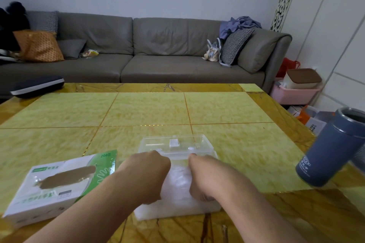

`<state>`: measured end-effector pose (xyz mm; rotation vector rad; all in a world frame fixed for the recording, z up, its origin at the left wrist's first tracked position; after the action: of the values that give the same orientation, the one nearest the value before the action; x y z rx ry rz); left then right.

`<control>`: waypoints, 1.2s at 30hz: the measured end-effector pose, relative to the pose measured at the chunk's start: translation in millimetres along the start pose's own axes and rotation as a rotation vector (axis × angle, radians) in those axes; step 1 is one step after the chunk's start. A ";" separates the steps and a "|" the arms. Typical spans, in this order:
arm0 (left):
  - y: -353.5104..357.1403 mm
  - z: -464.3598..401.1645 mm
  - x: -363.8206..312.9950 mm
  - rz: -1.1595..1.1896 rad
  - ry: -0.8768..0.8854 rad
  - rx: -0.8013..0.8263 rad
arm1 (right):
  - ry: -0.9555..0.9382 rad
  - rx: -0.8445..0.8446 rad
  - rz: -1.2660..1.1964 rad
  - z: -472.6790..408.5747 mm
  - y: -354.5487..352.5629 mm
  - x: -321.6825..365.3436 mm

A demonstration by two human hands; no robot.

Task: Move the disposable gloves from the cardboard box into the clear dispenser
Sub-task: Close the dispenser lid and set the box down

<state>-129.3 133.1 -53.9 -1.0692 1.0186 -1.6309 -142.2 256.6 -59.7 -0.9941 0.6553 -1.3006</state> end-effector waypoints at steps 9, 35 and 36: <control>6.0 1.2 4.7 0.064 -0.029 0.030 | -0.074 -0.145 -0.095 6.9 0.4 -4.3; -36.8 70.3 20.5 0.446 0.052 -0.618 | -0.226 -0.538 -0.085 57.3 -43.8 0.6; -34.7 67.7 19.5 0.464 0.048 -0.581 | -0.251 -0.521 -0.073 56.5 -43.4 1.6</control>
<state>-77.8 112.8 1.8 -1.0513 1.6910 -1.0076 -113.8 269.0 4.5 -1.5897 0.7859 -1.0597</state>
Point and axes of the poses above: each hand's wrist, its own z-axis away from the middle knuckle, its own y-axis out of the palm, x = y × z, the point moved 8 cm from there along -z, towards the middle knuckle
